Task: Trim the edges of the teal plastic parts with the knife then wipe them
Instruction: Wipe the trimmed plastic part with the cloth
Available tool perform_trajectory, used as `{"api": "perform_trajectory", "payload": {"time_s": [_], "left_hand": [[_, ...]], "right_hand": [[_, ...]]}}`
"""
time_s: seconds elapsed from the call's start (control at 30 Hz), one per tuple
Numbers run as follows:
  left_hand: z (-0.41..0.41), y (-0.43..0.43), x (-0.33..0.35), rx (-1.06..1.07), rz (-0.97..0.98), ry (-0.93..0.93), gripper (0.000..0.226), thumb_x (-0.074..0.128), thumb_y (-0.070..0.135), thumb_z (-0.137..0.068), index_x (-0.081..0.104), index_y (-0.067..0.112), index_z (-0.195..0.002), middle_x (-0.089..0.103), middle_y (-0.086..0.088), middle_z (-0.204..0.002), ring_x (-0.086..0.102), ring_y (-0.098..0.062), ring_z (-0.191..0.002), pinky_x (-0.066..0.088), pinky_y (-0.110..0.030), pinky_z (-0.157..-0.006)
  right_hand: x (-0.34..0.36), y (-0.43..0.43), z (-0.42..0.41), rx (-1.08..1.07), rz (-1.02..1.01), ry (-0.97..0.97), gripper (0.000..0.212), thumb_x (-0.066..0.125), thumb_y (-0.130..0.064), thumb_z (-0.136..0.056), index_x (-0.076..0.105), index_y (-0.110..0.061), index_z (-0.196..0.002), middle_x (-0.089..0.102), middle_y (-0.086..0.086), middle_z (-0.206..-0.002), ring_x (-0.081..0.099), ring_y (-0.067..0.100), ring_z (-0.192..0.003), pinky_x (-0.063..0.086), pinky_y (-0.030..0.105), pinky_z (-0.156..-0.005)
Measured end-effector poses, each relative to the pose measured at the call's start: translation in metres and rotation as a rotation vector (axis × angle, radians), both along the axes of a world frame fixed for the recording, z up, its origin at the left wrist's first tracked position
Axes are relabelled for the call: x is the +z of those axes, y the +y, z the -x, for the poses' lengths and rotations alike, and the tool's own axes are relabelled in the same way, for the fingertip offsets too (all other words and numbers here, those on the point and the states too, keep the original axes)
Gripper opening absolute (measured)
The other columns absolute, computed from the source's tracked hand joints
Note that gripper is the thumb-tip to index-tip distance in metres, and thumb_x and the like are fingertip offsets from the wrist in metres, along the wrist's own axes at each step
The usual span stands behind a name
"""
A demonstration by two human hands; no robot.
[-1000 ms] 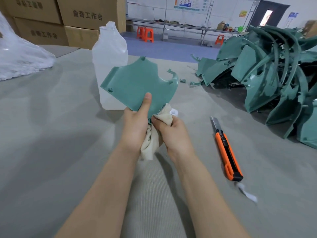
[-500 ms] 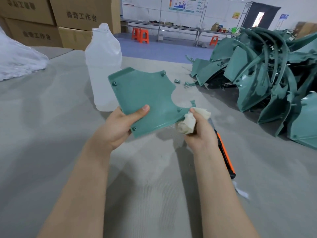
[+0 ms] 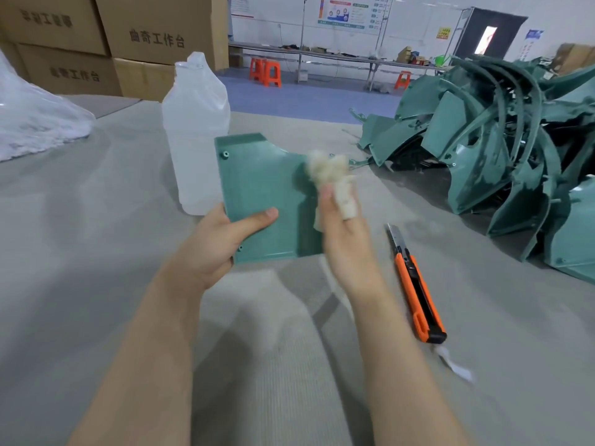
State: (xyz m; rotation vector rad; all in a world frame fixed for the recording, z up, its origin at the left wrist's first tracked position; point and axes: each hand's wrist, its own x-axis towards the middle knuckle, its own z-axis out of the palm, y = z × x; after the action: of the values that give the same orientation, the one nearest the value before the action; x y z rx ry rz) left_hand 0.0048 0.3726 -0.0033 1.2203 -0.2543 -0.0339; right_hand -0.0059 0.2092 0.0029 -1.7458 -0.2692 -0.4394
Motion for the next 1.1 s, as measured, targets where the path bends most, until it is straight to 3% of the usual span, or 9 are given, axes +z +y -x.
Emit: {"api": "perform_trajectory", "payload": {"time_s": [0.1, 0.23, 0.33, 0.47, 0.57, 0.73, 0.83, 0.93, 1.1], "left_hand": [[0.0, 0.001, 0.001, -0.035, -0.065, -0.034, 0.035, 0.065, 0.017, -0.073, 0.066, 0.016, -0.108, 0.072, -0.002, -0.109, 0.069, -0.019, -0.101, 0.056, -0.028, -0.082], [0.003, 0.002, 0.002, -0.056, -0.171, -0.084, 0.037, 0.066, 0.021, -0.074, 0.065, 0.022, -0.11, 0.071, 0.0, -0.112, 0.067, -0.019, -0.104, 0.055, -0.03, -0.087], [0.004, 0.005, 0.002, -0.077, -0.19, -0.077, 0.036, 0.067, 0.02, -0.074, 0.066, 0.021, -0.11, 0.071, 0.0, -0.112, 0.068, -0.019, -0.103, 0.056, -0.03, -0.084], [0.005, 0.007, 0.002, -0.085, -0.14, -0.053, 0.034, 0.067, 0.018, -0.072, 0.068, 0.019, -0.106, 0.073, -0.001, -0.108, 0.069, -0.018, -0.099, 0.056, -0.025, -0.076], [0.003, 0.005, 0.001, -0.051, -0.075, -0.044, 0.034, 0.066, 0.014, -0.073, 0.067, 0.015, -0.107, 0.073, -0.001, -0.106, 0.07, -0.017, -0.098, 0.056, -0.024, -0.075], [-0.001, 0.004, 0.002, 0.034, 0.122, -0.026, 0.03, 0.065, 0.012, -0.075, 0.068, 0.014, -0.105, 0.073, -0.003, -0.107, 0.069, -0.018, -0.099, 0.056, -0.026, -0.074], [-0.004, 0.003, 0.004, 0.09, 0.234, -0.035, 0.035, 0.063, 0.015, -0.078, 0.064, 0.011, -0.113, 0.071, -0.004, -0.111, 0.067, -0.019, -0.104, 0.056, -0.028, -0.077], [-0.006, 0.002, 0.005, 0.084, 0.306, -0.071, 0.036, 0.06, 0.015, -0.082, 0.061, 0.009, -0.117, 0.07, -0.005, -0.114, 0.066, -0.021, -0.106, 0.055, -0.028, -0.079], [-0.006, -0.002, 0.005, 0.018, 0.27, -0.085, 0.036, 0.059, 0.013, -0.082, 0.06, 0.01, -0.118, 0.069, -0.006, -0.116, 0.066, -0.023, -0.108, 0.056, -0.032, -0.078]], "right_hand": [[0.0, 0.015, 0.004, 0.05, 0.158, -0.034, 0.064, 0.028, -0.052, -0.096, 0.018, -0.024, -0.153, 0.018, -0.004, -0.158, 0.011, 0.007, -0.147, 0.012, 0.03, -0.119], [0.001, 0.018, -0.009, -0.123, 0.176, -0.014, 0.054, 0.029, -0.049, -0.1, 0.028, -0.028, -0.149, 0.039, 0.001, -0.133, 0.036, -0.002, -0.106, 0.028, 0.019, -0.092], [0.005, 0.013, -0.022, -0.162, 0.116, -0.024, 0.025, 0.04, -0.034, -0.102, 0.052, -0.021, -0.12, 0.057, -0.005, -0.102, 0.052, 0.008, -0.089, 0.036, 0.022, -0.073], [-0.001, -0.008, -0.032, -0.092, -0.183, 0.091, 0.022, 0.042, -0.027, -0.103, 0.058, -0.012, -0.101, 0.061, -0.005, -0.081, 0.055, 0.007, -0.069, 0.045, 0.023, -0.065], [-0.007, -0.015, -0.032, -0.095, -0.209, 0.156, 0.014, 0.048, -0.02, -0.101, 0.058, -0.011, -0.094, 0.061, 0.0, -0.078, 0.059, 0.013, -0.069, 0.049, 0.029, -0.066], [-0.01, -0.008, -0.022, -0.413, -0.185, -0.035, 0.026, 0.045, -0.03, -0.101, 0.058, -0.014, -0.116, 0.062, -0.007, -0.095, 0.06, 0.006, -0.09, 0.048, 0.031, -0.081], [-0.012, 0.013, -0.009, -0.337, 0.018, -0.173, 0.038, 0.042, -0.033, -0.1, 0.054, -0.014, -0.131, 0.057, 0.005, -0.127, 0.053, 0.019, -0.118, 0.042, 0.038, -0.101], [-0.02, 0.037, -0.007, -0.209, 0.314, -0.17, 0.048, 0.037, -0.031, -0.099, 0.041, -0.014, -0.145, 0.031, 0.009, -0.155, 0.023, 0.026, -0.145, 0.017, 0.04, -0.119], [-0.024, 0.027, -0.015, -0.261, 0.231, -0.164, 0.044, 0.036, -0.019, -0.103, 0.036, -0.013, -0.147, 0.025, 0.008, -0.158, 0.015, 0.023, -0.148, 0.011, 0.033, -0.12]]}}
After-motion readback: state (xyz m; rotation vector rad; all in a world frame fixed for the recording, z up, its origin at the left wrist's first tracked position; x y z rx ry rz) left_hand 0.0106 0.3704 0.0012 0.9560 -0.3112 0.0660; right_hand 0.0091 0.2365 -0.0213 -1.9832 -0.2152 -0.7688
